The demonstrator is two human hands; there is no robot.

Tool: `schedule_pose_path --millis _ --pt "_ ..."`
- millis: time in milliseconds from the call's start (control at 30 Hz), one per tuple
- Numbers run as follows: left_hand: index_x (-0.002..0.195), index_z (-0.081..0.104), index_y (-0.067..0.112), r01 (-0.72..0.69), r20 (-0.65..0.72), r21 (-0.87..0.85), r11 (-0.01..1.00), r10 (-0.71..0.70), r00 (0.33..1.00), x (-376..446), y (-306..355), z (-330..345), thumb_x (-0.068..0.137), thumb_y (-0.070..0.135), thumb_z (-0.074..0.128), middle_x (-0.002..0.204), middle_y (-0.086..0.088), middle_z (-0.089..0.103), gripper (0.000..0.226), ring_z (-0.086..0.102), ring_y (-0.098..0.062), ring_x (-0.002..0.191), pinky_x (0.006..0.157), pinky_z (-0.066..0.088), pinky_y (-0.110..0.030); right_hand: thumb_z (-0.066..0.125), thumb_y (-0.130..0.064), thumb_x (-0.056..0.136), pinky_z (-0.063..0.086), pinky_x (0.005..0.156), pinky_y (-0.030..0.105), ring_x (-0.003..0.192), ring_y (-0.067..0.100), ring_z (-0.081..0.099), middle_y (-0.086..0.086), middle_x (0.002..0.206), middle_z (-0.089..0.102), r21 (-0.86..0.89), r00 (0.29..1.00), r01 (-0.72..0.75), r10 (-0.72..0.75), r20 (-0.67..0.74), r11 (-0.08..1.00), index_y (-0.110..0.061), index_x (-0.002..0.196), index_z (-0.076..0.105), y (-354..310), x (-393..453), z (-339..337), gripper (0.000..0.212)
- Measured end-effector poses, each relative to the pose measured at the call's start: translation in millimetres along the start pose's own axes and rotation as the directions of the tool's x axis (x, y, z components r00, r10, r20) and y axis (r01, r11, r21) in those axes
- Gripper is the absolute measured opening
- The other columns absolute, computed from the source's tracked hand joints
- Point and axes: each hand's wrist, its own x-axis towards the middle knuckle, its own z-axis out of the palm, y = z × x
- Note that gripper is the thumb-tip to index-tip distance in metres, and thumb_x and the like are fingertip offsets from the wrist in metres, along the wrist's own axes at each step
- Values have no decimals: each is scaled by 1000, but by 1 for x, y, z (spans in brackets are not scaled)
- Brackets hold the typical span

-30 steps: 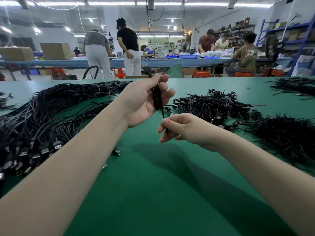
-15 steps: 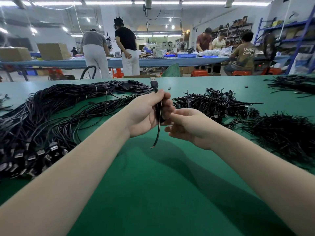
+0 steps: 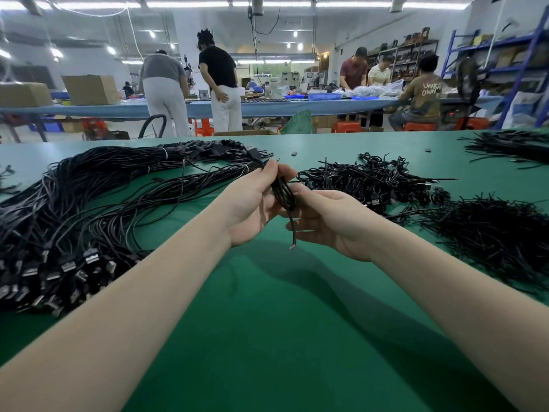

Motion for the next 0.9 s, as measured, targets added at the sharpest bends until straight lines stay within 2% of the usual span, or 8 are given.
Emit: schedule_pose_path --millis 233,333,467,600,667,767,833,900 --pt "84 61 19 -50 -51 244 969 64 997 3 -19 1 101 30 43 79 9 64 27 61 -4 71 65 48 -16 55 -41 93 47 62 26 61 10 47 -3 71 53 -480 988 152 -152 39 864 -11 84 59 5 -4 5 32" --pt "83 63 22 -32 -94 272 962 60 994 5 -34 0 101 31 43 77 12 66 29 59 -2 68 67 47 -16 40 -38 100 34 58 26 64 16 46 -2 71 48 -818 973 174 -223 57 549 -15 79 46 11 -1 7 31" --pt "91 69 22 38 -118 314 949 -1 993 3 -50 -5 100 37 45 89 12 70 30 64 -3 82 75 47 -23 25 -37 103 41 66 37 85 32 59 9 95 60 -985 945 58 -327 2 161 -13 101 45 28 0 0 32" --pt "83 68 25 -21 -202 581 813 169 965 1 -61 -11 95 38 54 89 6 72 23 70 -11 89 76 51 -28 22 -40 103 32 60 36 77 31 57 8 91 59 -1000 938 -15 -346 -19 15 -17 87 33 37 2 -18 31" --pt "84 59 25 -88 -239 751 654 393 888 -2 -62 -16 93 35 59 88 5 67 13 65 -12 83 75 47 -22 21 -41 104 32 60 37 79 32 58 6 88 57 -999 946 -28 -324 -16 -34 -16 85 32 40 3 -27 32" --pt "113 51 15 -178 87 981 76 647 758 -4 -64 -25 89 20 64 115 -5 52 27 52 -23 104 86 40 -28 21 -41 104 30 61 37 79 32 58 4 86 56 -998 948 4 -318 23 -62 -17 86 32 43 4 -34 32" --pt "132 48 22 -179 299 948 -262 542 785 -2 -66 -26 89 22 62 135 -4 45 45 42 -25 126 99 33 -38 23 -41 103 29 61 37 81 32 58 5 90 59 -996 947 46 -313 68 -78 -18 86 32 42 5 -32 30" --pt "135 43 32 -207 383 886 -415 403 831 0 -70 -27 95 33 50 139 10 44 40 38 -13 132 101 21 -34 25 -40 103 30 62 37 83 32 58 5 90 58 -992 955 91 -275 113 -90 -18 85 32 42 6 -28 29"
